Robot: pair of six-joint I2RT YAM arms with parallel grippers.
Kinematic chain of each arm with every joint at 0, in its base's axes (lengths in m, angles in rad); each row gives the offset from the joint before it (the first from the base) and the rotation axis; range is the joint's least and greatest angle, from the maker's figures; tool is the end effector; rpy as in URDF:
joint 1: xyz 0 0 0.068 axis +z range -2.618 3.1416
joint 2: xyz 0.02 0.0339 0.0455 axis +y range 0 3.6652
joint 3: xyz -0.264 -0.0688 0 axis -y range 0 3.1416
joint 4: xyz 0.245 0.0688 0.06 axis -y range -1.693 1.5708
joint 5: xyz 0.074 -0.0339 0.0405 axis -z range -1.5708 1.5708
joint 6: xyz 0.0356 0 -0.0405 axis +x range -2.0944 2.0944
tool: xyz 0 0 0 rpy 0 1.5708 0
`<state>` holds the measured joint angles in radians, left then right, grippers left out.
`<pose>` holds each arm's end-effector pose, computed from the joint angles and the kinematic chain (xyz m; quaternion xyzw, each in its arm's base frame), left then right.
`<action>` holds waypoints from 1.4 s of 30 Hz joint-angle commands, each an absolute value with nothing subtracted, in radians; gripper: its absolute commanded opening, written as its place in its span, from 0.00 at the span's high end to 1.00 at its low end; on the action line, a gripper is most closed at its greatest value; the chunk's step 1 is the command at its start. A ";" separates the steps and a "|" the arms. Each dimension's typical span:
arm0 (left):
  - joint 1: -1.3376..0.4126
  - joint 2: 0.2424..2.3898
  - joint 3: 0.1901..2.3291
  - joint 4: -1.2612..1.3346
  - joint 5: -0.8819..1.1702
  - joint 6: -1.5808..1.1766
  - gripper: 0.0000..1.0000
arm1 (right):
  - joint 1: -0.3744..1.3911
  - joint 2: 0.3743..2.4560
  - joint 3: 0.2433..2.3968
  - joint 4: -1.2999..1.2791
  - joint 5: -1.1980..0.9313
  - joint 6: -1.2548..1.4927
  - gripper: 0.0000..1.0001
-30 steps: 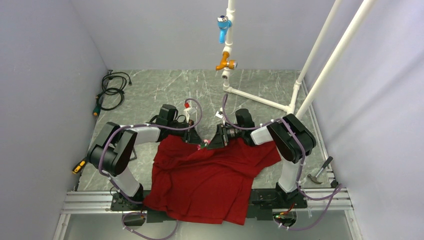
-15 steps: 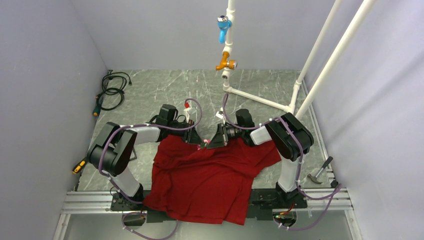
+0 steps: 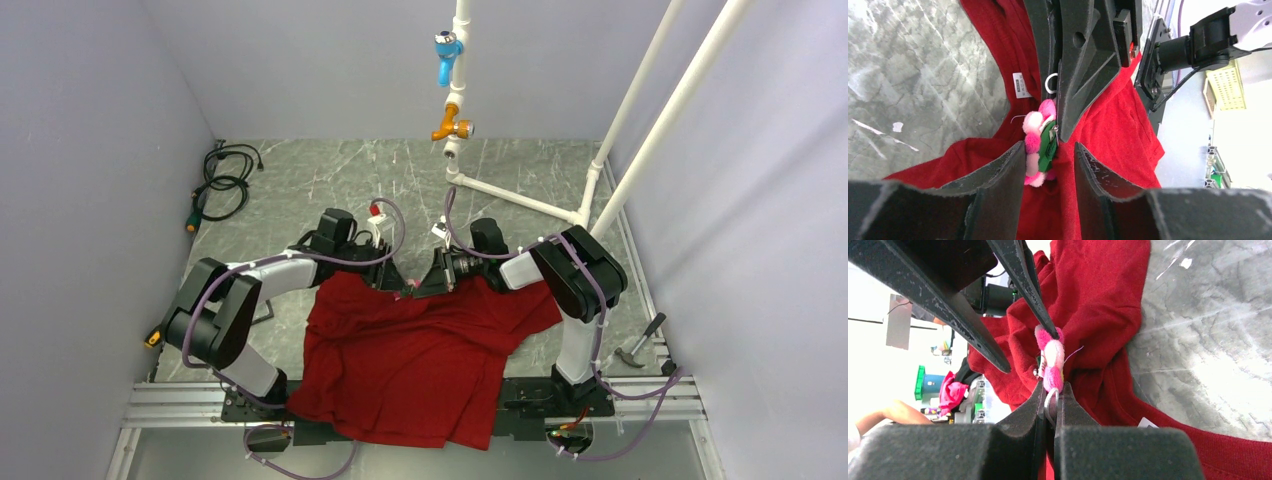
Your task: Remove the brooch from the garment
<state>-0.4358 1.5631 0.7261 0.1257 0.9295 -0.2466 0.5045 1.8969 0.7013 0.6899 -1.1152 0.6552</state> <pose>0.2588 -0.1520 0.1735 0.2627 0.7914 -0.5086 0.2146 0.2722 0.1868 0.1142 -0.2129 0.7492 0.6174 0.1106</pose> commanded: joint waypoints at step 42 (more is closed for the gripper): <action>-0.526 1.618 0.842 -0.051 0.812 -0.145 0.87 | 0.484 1.824 0.709 0.708 -1.083 0.676 1.00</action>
